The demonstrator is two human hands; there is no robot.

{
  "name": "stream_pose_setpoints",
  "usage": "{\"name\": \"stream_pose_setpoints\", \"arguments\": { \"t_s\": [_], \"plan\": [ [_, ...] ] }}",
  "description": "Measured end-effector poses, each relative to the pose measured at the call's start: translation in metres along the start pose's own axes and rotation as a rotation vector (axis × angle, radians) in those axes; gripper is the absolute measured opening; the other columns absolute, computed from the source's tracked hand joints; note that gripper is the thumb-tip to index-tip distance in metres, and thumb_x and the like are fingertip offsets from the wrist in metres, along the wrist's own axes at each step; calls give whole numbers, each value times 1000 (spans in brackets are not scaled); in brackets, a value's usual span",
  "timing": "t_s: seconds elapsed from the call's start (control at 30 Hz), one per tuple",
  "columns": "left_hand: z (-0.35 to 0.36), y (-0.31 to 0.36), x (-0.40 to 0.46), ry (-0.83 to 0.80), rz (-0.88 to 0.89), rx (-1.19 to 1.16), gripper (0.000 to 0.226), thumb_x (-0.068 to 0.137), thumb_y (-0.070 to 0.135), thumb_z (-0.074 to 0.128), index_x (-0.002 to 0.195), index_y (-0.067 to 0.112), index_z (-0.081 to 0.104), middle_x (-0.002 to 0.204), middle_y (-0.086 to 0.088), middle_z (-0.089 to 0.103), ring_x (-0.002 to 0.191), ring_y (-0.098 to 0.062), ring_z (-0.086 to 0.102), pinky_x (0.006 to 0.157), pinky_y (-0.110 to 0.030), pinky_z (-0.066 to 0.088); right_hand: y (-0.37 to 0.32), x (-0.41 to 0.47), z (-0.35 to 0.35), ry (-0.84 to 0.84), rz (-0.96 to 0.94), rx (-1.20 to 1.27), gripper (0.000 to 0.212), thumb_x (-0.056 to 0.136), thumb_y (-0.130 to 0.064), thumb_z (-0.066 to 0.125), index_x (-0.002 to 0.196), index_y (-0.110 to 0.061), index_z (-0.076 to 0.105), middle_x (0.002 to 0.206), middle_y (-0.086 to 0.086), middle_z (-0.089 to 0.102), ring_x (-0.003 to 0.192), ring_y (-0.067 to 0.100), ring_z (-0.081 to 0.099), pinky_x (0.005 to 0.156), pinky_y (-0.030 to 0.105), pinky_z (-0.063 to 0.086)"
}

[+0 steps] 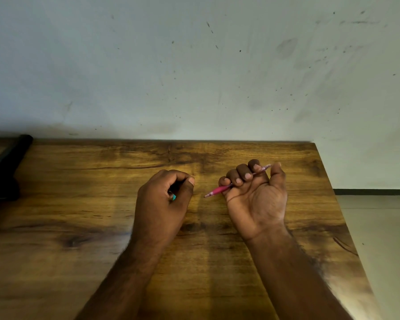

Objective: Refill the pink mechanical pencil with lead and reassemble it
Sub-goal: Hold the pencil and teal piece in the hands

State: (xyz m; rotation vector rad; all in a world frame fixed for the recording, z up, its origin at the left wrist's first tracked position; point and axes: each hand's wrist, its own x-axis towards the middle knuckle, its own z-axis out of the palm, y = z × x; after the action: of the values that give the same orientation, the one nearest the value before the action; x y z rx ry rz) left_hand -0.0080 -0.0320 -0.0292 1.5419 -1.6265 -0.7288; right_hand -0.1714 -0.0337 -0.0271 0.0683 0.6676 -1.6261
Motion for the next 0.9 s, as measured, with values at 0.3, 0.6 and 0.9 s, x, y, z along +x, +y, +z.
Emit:
{"name": "stream_pose_setpoints", "arguments": {
  "t_s": [0.3, 0.6, 0.9],
  "plan": [
    [0, 0, 0, -8, 9, 4, 5, 93, 25, 69, 92, 25, 74, 85, 17, 68, 85, -1, 65, 70, -10, 48, 0, 0, 1, 2, 0, 11, 49, 103, -54, 34, 71, -20, 47, 65, -3, 34, 60, 15, 33, 66, 33, 33],
    [1, 0, -1, -8, 0, 5, 6, 93, 25, 69, 93, 24, 75, 85, 16, 68, 84, 0, 64, 70, -15, 51, 0, 0, 0, 0, -9, -5, 45, 102, -50, 34, 71, -20, 47, 65, -3, 33, 59, 14, 33, 64, 33, 33],
    [1, 0, -1, -6, 8, 0, 5, 93, 23, 70, 92, 23, 75, 85, 16, 68, 84, -1, 65, 71, -15, 51, -1, 0, 0, 19, -13, -11, 45, 103, -48, 33, 70, -20, 46, 64, -3, 33, 59, 14, 32, 64, 33, 32]
  ]
}}
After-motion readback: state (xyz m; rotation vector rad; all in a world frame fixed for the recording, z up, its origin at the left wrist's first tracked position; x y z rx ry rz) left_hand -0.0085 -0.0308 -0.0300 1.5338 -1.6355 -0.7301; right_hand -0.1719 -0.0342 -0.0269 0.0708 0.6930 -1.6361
